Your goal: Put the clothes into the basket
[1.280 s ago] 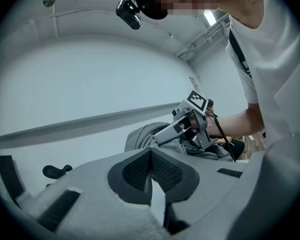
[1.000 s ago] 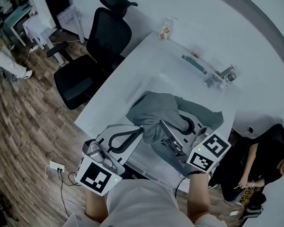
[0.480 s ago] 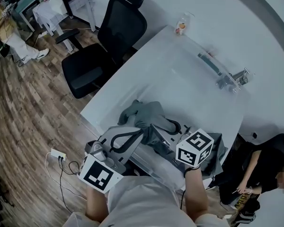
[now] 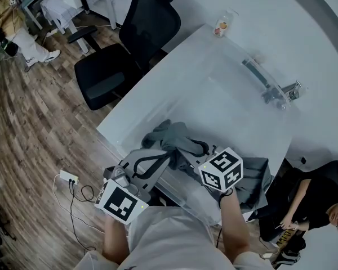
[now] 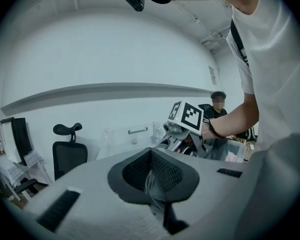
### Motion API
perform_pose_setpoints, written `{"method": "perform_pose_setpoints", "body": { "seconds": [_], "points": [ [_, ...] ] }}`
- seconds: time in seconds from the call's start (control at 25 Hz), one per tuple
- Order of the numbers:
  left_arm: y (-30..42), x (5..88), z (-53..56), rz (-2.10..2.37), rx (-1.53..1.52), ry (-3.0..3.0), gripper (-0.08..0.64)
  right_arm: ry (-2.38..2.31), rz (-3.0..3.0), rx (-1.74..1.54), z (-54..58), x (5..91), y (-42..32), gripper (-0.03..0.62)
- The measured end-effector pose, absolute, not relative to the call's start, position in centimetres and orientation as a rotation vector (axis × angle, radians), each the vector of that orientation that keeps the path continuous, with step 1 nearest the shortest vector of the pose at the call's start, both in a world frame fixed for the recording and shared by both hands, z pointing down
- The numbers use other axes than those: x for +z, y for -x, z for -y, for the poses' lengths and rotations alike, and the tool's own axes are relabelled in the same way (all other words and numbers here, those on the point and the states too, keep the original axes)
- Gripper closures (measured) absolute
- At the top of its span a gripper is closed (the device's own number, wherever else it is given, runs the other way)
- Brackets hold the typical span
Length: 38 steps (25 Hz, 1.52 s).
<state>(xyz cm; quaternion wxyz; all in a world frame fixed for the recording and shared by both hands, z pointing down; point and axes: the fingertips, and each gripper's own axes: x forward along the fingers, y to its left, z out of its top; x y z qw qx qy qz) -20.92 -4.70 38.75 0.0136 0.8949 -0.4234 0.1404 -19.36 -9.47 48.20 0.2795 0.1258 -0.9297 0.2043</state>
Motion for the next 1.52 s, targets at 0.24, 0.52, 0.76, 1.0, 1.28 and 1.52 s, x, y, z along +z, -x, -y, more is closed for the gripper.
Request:
{"method": "perform_pose_setpoints", "body": {
  "seconds": [0.24, 0.52, 0.76, 1.0, 1.28, 1.52],
  "points": [
    [21.0, 40.2, 5.0, 1.301, 0.464, -2.751, 0.555, -0.276, 2.373, 0.498, 8.9, 52.4, 19.1, 0.512],
    [21.0, 41.1, 4.9, 1.275, 0.483, -2.734, 0.555, -0.194, 2.269, 0.400, 7.7, 55.4, 19.2, 0.452],
    [20.9, 42.1, 4.5, 1.258, 0.512, -2.733, 0.555, -0.125, 2.189, 0.334, 6.2, 57.6, 19.1, 0.354],
    [20.9, 42.0, 4.4, 1.255, 0.516, -2.739, 0.555, -0.091, 2.186, 0.313, 5.4, 57.7, 19.4, 0.305],
    [20.9, 41.6, 4.4, 1.252, 0.498, -2.745, 0.555, -0.106, 2.237, 0.269, 5.4, 55.9, 19.3, 0.290],
    [20.4, 40.0, 4.6, 1.251, 0.423, -2.754, 0.555, -0.184, 2.424, 0.262, 6.1, 50.3, 18.8, 0.290]
  ]
}}
